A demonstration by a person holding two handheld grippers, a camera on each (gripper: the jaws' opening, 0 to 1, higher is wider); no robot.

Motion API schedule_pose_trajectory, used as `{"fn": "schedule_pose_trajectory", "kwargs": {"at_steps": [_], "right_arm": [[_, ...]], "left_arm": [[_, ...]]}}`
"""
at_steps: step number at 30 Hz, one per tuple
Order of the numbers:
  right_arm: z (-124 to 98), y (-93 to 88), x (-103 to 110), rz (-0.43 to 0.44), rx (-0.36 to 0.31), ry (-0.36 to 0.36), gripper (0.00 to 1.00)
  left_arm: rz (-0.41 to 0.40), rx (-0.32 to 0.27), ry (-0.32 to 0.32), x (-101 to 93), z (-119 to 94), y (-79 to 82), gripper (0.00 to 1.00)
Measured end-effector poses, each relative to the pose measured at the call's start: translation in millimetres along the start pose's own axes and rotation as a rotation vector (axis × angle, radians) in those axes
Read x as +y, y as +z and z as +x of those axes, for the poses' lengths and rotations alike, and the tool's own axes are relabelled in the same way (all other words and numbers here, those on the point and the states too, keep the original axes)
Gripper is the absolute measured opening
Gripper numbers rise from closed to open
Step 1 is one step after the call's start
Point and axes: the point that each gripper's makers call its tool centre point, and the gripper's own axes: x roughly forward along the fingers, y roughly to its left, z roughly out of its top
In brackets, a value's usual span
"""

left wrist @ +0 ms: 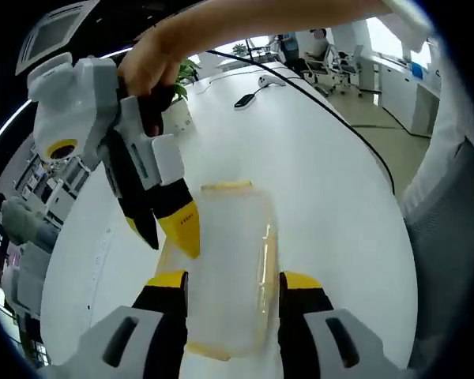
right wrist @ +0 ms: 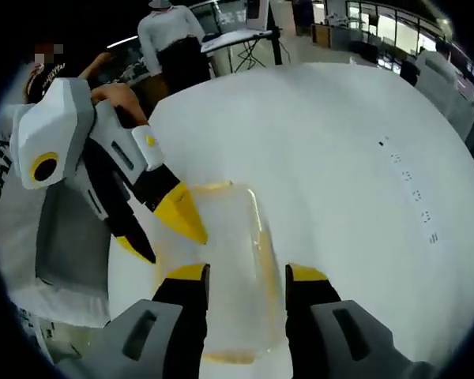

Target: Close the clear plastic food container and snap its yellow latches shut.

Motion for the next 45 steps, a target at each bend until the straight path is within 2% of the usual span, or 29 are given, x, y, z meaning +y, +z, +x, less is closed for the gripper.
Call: {"fn": "schedule_pose_trajectory", "kwargs": {"at_steps": [6,13,17,20,25,29,33,36,40,45], "right_arm": [[-8.8,-1.5,3.1,-0.006,-0.023,-0.019,0.37],[-14.3,-10.9,5.5,-0.007,-0.027,-0.046,0.41],[-16.9,-16.4,6.6,-0.002,-0.035,-0.056,0.42],[-19.0,-23.2,7.9,-0.009,-0.027,-0.068,0.45],[-20.5,-34.2,11.4,-0.005,-0.029,-0.077,0.49],[-18.2,-42.3,11.2,-0.014,-0.011,-0.094,0.58],[-16.8,-50.0,13.7,-0.024,0.005,-0.089,0.6],[-15.4,-55.7,16.9,-0.027,0.02,-0.075,0.67],[-12.4,-60.3,19.4,-0.039,0.03,-0.074,0.67],[-5.2,-68.5,22.2,-0.06,0.059,-0.065,0.73]], "left_arm": [[-0.021,-0.001,0.028,12.7,-7.3,-4.9,0.53],[-0.06,0.002,0.015,19.8,-9.1,-10.7,0.58],[-0.025,0.026,0.013,24.1,-8.7,-18.6,0.62],[-0.041,0.03,-0.003,27.6,-8.8,-22.4,0.69],[-0.036,0.043,-0.027,30.4,-6.5,-28.0,0.74],[-0.029,0.05,-0.051,30.3,-0.5,-31.9,0.76],[-0.027,0.056,-0.077,28.2,5.1,-33.2,0.76],[-0.018,0.069,-0.09,26.8,8.3,-35.0,0.79],[-0.026,0.073,-0.11,24.4,12.2,-35.8,0.8],[-0.002,0.106,-0.139,19.1,18.6,-43.2,0.79]]}}
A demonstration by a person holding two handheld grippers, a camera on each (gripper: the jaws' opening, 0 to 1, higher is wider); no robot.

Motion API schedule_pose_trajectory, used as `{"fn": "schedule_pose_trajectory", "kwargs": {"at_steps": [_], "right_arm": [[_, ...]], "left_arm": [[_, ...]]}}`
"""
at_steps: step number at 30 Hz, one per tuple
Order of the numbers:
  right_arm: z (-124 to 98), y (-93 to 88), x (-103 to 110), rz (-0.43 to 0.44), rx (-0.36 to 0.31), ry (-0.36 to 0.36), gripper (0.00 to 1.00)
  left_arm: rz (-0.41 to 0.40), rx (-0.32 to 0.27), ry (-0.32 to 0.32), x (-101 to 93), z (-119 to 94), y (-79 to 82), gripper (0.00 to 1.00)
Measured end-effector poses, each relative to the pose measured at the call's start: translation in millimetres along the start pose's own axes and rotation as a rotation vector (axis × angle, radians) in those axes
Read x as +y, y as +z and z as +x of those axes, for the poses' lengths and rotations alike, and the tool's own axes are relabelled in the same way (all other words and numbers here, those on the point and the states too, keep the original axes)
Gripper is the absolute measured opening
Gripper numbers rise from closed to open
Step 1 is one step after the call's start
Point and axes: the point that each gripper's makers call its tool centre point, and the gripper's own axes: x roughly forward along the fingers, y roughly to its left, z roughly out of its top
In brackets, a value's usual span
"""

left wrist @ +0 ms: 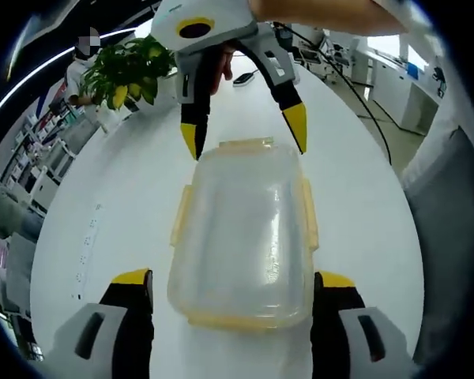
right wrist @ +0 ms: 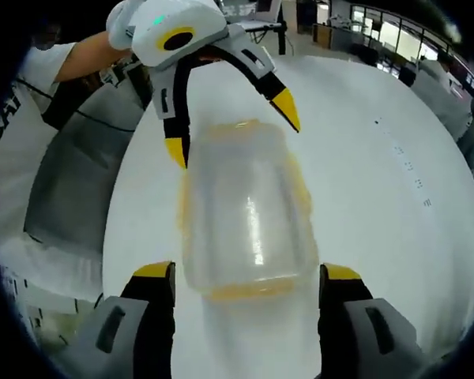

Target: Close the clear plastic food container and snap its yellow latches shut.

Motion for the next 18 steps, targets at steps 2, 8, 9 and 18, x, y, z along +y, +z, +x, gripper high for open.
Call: {"fn": "schedule_pose_trajectory", "kwargs": {"at_steps": [2,8,9,18], "right_arm": [[1.9,-0.2,0.3,-0.006,0.003,-0.003,0.73],[5.4,-1.3,-0.1,-0.006,0.004,-0.007,0.76],[5.9,-1.6,-0.4,-0.011,0.004,-0.009,0.76],[8.9,-2.8,-4.4,-0.027,0.015,-0.028,0.72]], "left_arm": [[-0.003,0.008,-0.008,-1.5,2.8,-1.8,0.79],[0.003,0.014,-0.028,-3.7,6.6,-2.9,0.78],[0.002,0.015,-0.032,-4.4,6.6,-3.1,0.78],[-0.002,0.017,-0.036,-4.5,5.9,-3.7,0.77]]}}
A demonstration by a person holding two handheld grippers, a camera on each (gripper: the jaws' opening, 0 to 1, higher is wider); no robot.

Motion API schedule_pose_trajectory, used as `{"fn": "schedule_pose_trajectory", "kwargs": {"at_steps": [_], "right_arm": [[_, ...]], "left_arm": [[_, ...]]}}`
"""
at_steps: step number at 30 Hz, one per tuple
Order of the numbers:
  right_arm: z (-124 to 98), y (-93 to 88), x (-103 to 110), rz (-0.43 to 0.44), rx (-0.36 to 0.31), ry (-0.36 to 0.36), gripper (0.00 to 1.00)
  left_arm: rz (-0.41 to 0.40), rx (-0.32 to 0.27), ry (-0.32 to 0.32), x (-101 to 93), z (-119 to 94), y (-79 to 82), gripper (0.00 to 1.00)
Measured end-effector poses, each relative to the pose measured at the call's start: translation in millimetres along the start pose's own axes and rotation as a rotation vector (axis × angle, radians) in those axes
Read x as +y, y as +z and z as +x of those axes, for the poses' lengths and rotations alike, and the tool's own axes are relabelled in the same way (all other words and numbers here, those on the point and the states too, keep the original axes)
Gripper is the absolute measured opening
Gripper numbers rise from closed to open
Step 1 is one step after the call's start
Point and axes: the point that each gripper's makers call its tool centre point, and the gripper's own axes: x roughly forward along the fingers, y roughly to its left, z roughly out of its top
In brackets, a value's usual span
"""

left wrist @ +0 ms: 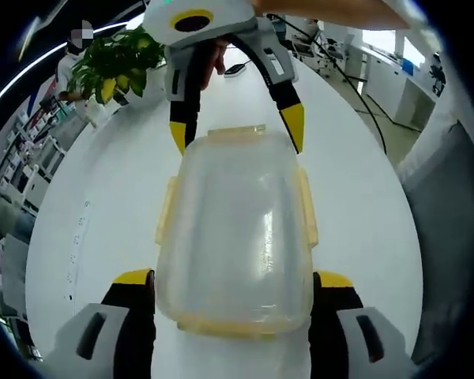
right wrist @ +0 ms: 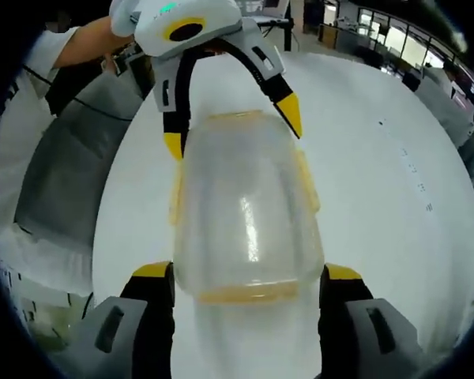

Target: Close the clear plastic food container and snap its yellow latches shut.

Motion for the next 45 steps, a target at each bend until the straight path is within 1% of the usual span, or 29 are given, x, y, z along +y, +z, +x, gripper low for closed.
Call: {"fn": "schedule_pose_trajectory", "kwargs": {"at_steps": [12,21,26,31,32,39,45], "right_arm": [[0.5,1.6,0.1,-0.001,-0.003,0.003,0.72],[5.8,12.5,0.9,-0.014,-0.005,0.001,0.71],[12.3,24.3,2.9,-0.023,-0.008,0.004,0.71],[18.4,35.5,5.0,-0.035,-0.007,0.007,0.71],[20.9,40.2,6.3,-0.039,-0.01,0.008,0.71],[31.3,59.2,10.8,-0.057,-0.02,0.017,0.71],[38.4,72.7,14.2,-0.069,-0.027,0.021,0.71]], "left_arm": [[-0.007,0.005,-0.002,-0.1,-0.5,-0.4,0.76],[-0.02,0.013,0.005,-1.4,-7.3,-10.5,0.76],[-0.026,0.029,0.011,-2.5,-14.5,-22.7,0.76],[-0.038,0.033,0.017,-4.2,-21.8,-33.7,0.76],[-0.04,0.038,0.02,-4.8,-24.6,-38.4,0.76],[-0.056,0.05,0.028,-7.2,-37.1,-57.7,0.76],[-0.066,0.06,0.034,-9.9,-45.6,-70.4,0.76]]}}
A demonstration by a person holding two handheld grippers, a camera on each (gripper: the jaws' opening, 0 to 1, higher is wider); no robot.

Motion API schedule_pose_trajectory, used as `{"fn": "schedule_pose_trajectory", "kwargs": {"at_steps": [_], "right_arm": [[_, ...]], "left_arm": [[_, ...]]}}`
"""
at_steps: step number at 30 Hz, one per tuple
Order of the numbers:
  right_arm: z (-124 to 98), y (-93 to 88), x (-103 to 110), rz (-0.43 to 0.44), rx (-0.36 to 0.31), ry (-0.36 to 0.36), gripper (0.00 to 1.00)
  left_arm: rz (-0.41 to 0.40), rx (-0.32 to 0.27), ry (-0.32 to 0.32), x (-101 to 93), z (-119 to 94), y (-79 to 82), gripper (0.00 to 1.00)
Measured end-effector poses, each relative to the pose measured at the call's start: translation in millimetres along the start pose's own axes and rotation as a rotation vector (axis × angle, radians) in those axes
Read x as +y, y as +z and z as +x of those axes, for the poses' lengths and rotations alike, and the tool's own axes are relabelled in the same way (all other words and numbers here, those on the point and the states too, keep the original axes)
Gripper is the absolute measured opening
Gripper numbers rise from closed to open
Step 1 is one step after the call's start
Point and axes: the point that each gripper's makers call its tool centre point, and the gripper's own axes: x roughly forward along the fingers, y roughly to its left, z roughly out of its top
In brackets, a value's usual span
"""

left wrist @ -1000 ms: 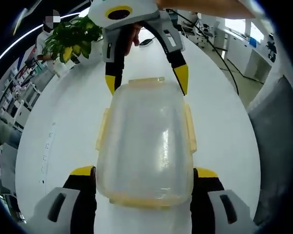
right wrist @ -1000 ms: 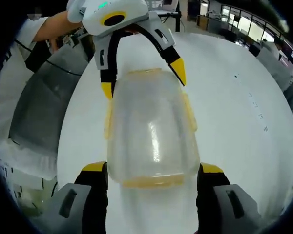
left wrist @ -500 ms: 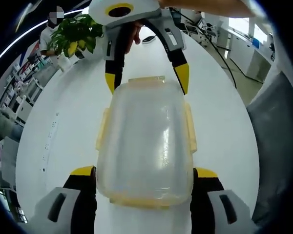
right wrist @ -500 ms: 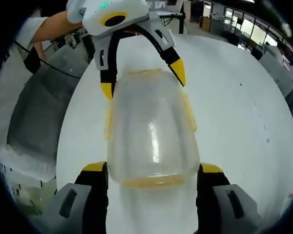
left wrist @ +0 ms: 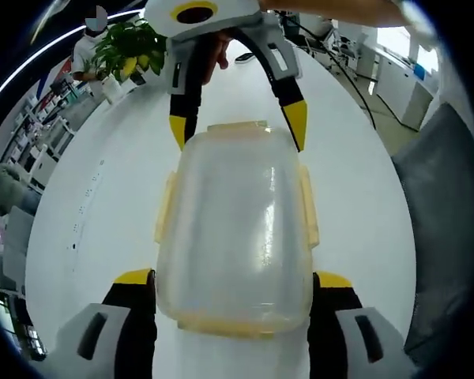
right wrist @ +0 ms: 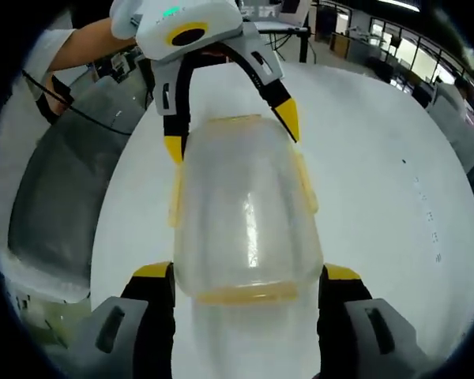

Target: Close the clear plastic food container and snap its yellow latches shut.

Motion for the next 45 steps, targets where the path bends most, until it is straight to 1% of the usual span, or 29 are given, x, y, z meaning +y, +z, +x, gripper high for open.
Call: {"fn": "schedule_pose_trajectory", "kwargs": {"at_steps": [5,21,30,35,39,45], "right_arm": [[4.5,8.0,1.9,-0.005,-0.003,0.002,0.71],[12.2,21.7,6.2,-0.005,-0.011,-0.001,0.71],[13.5,23.4,5.2,-0.001,-0.002,-0.006,0.71],[13.5,23.7,-0.1,0.002,0.009,-0.008,0.71],[13.4,24.1,-7.2,0.004,0.016,-0.015,0.71],[13.6,26.3,-18.7,0.016,-0.001,-0.019,0.71]], "left_arm": [[-0.003,0.005,0.002,-0.4,-4.5,-7.8,0.76],[-0.003,0.006,0.003,-2.9,-14.3,-21.5,0.75],[0.001,-0.003,0.0,-0.9,-15.2,-23.7,0.75],[0.002,-0.011,-0.004,4.7,-13.8,-23.0,0.75],[0.01,-0.002,-0.005,10.8,-11.8,-23.0,0.76],[0.017,-0.004,-0.011,23.3,-9.8,-24.6,0.76]]}}
